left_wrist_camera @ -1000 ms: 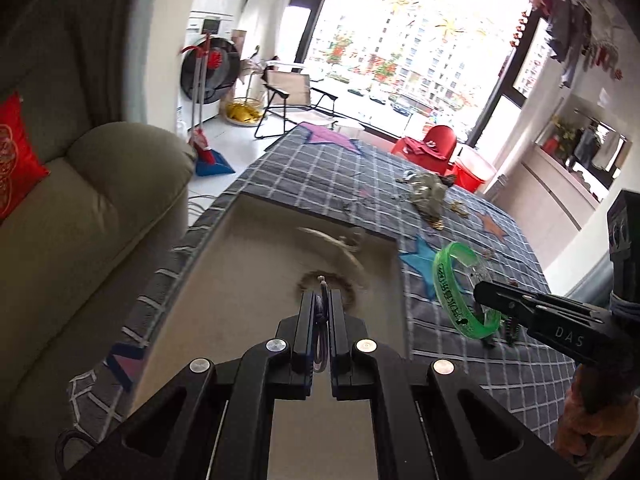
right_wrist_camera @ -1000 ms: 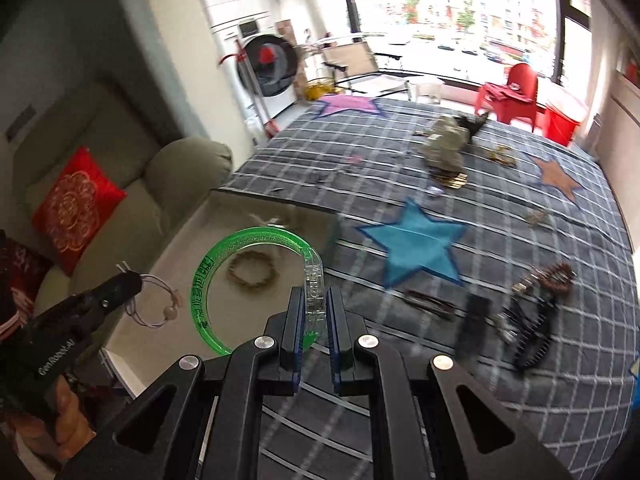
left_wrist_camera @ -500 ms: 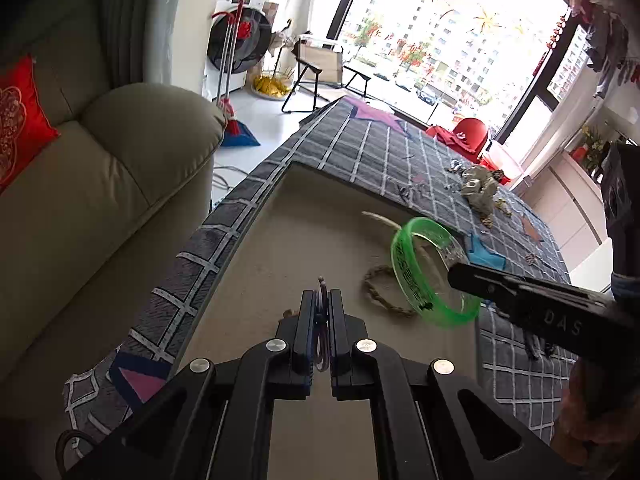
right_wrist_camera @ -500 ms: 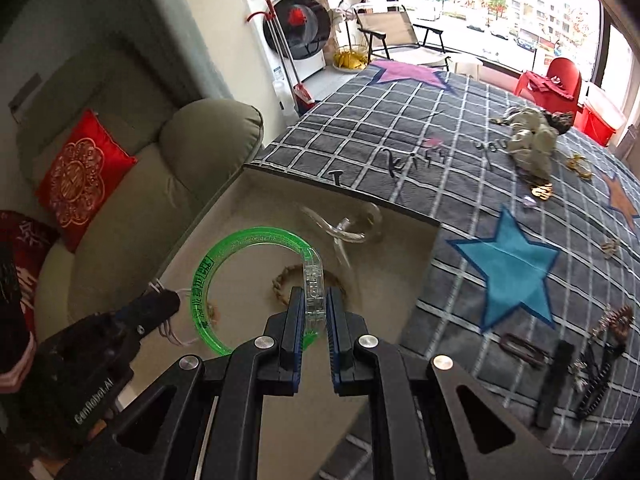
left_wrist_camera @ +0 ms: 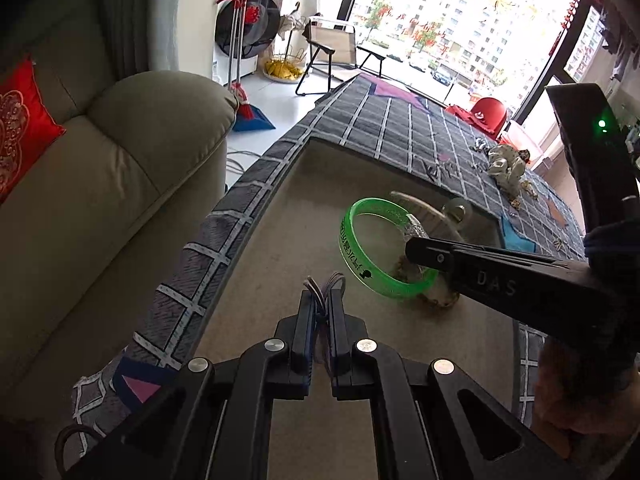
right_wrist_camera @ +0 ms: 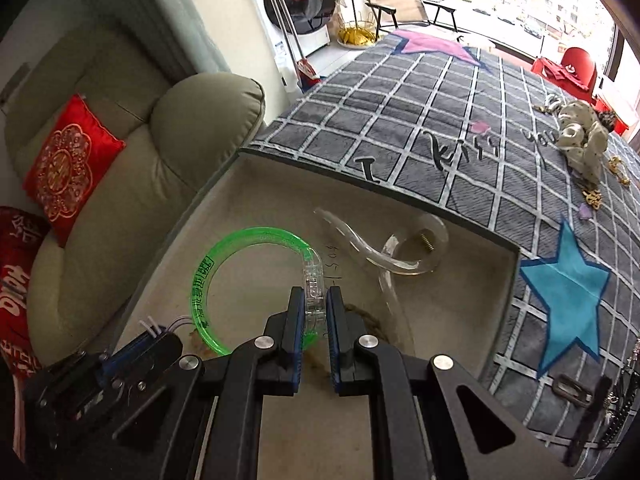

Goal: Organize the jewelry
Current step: 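Carry the hair tie with the left tool while the right tool carries the green bangle to the box, then open the left tool over the box while the right tool releases the green bangle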

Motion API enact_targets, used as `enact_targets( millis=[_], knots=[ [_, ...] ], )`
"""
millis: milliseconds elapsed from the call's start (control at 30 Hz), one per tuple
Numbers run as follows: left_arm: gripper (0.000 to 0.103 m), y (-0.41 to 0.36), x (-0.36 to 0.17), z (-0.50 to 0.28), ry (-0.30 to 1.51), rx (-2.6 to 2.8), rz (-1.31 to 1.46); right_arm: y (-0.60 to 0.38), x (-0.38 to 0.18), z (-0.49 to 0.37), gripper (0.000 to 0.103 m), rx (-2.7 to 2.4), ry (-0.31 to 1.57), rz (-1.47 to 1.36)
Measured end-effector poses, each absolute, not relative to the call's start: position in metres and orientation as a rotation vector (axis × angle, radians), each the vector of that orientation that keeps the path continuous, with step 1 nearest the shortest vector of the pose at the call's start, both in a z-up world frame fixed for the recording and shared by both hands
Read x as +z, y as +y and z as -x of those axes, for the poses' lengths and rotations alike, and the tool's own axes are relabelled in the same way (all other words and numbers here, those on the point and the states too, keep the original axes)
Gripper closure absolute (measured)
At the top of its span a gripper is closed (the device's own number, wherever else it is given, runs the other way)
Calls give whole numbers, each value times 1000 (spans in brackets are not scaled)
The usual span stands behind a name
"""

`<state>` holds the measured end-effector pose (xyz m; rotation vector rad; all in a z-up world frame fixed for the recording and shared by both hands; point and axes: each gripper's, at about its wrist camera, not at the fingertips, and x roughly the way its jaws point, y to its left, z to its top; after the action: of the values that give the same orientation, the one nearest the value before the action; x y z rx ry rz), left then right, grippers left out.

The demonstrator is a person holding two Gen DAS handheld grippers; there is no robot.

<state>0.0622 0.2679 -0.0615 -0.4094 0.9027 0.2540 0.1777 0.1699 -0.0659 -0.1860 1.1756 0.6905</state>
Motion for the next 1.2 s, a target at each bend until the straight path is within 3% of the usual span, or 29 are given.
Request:
enact_targets(
  millis=[300, 367, 433, 500, 733, 767, 800, 867, 1100, 1200],
  knots=[
    [96, 264, -67, -65, 961, 281, 387, 173, -69, -184, 86, 709, 1184, 166],
    [96, 261, -67, -66, 967, 285, 375, 171, -68, -186, 81, 719, 1196, 141],
    [96, 260, -67, -67, 973, 287, 369, 167, -65, -187, 66, 719, 1199, 117],
    [96, 259, -68, -68, 981, 291, 366, 161, -59, -184, 59, 719, 1185, 104],
    [95, 253, -67, -69, 1012, 355, 307, 134, -34, -172, 53, 727, 1136, 66],
    [91, 251, -67, -69, 1018, 363, 295, 129, -32, -170, 53, 726, 1133, 59],
    [56, 250, -67, -69, 1027, 370, 285, 124, -30, -168, 53, 724, 1133, 52],
    [0, 248, -66, -66, 1011, 381, 284, 113, -27, -164, 53, 721, 1131, 34],
    [0, 236, -60, -63, 1000, 361, 255, 78, -18, -154, 53, 700, 1111, -6],
    [0, 234, -57, -60, 991, 374, 250, 63, -16, -148, 42, 686, 1099, -15]
  ],
)
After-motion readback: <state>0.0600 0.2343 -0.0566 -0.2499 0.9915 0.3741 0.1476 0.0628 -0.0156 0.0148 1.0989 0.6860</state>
